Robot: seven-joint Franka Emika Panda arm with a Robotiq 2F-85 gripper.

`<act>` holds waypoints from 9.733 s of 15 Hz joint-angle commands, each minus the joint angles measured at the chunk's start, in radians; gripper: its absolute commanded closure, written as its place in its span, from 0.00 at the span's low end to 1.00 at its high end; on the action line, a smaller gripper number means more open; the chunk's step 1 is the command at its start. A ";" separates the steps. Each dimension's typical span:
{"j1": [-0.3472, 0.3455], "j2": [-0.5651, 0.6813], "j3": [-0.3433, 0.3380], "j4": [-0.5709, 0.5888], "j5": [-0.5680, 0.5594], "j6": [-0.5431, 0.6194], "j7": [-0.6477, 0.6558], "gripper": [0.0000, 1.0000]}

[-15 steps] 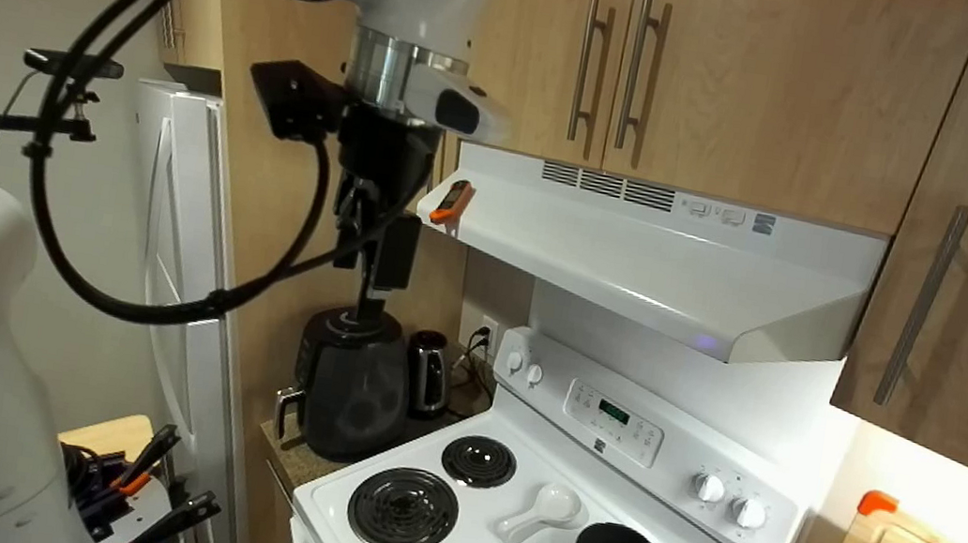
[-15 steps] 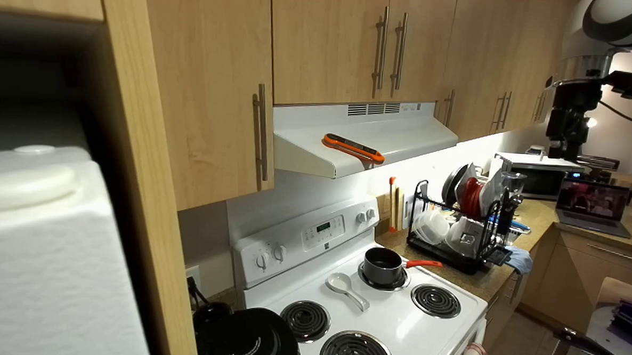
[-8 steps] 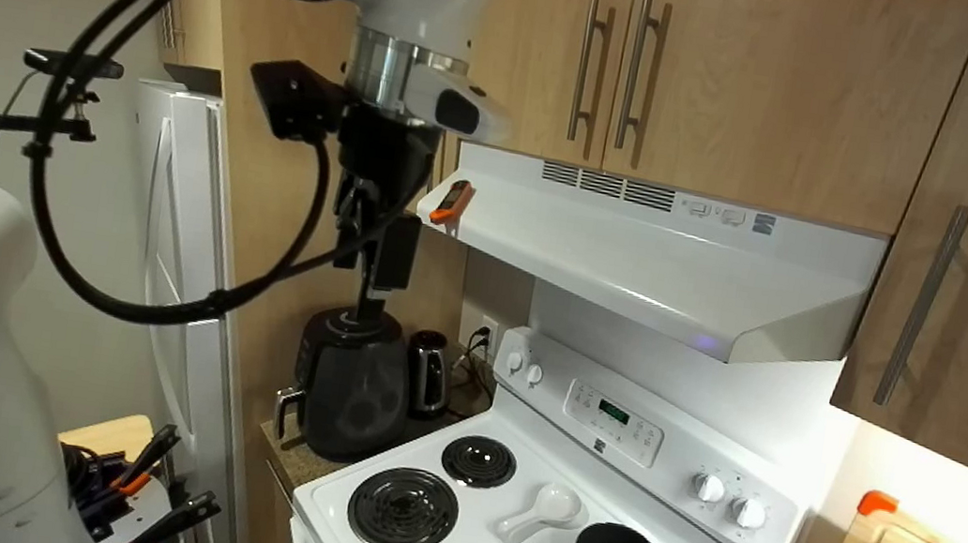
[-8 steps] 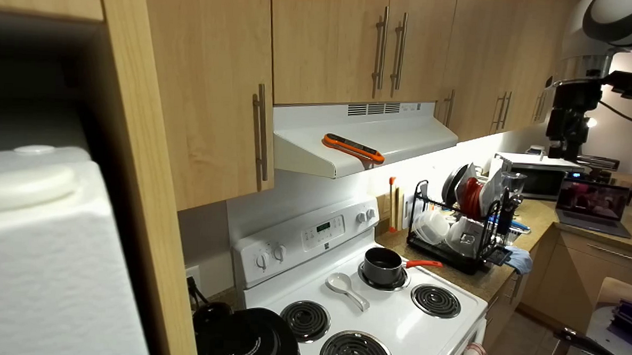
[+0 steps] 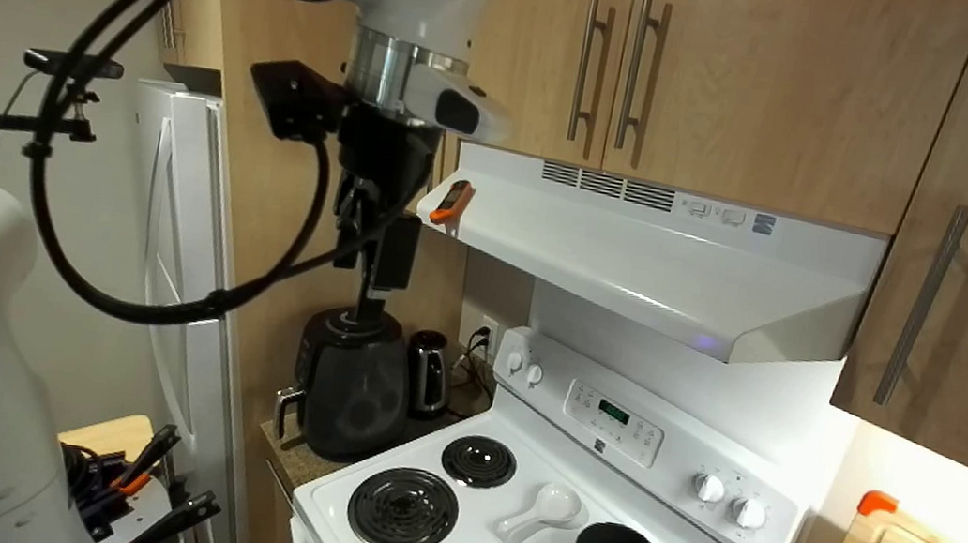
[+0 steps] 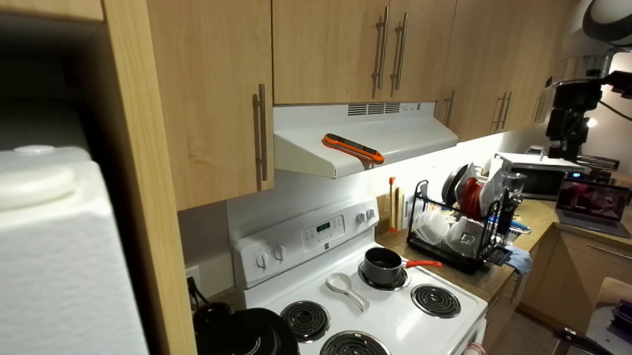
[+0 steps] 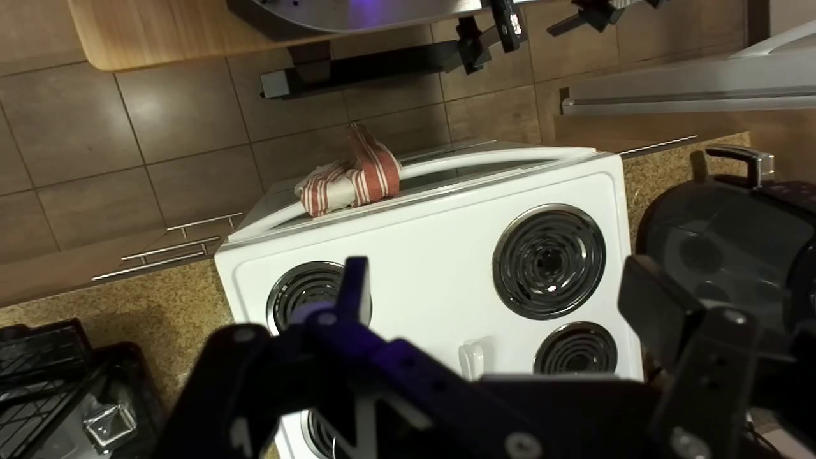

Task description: Flip the switch on the white object.

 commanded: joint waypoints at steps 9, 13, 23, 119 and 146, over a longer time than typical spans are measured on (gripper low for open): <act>0.014 0.007 0.034 -0.014 0.022 0.075 -0.015 0.00; 0.026 0.039 0.048 0.002 0.034 0.174 -0.002 0.00; 0.016 0.201 0.045 0.051 0.019 0.523 -0.002 0.00; 0.065 0.741 0.119 0.324 0.034 1.601 0.037 0.00; 0.025 0.765 0.108 0.350 0.043 1.580 0.049 0.53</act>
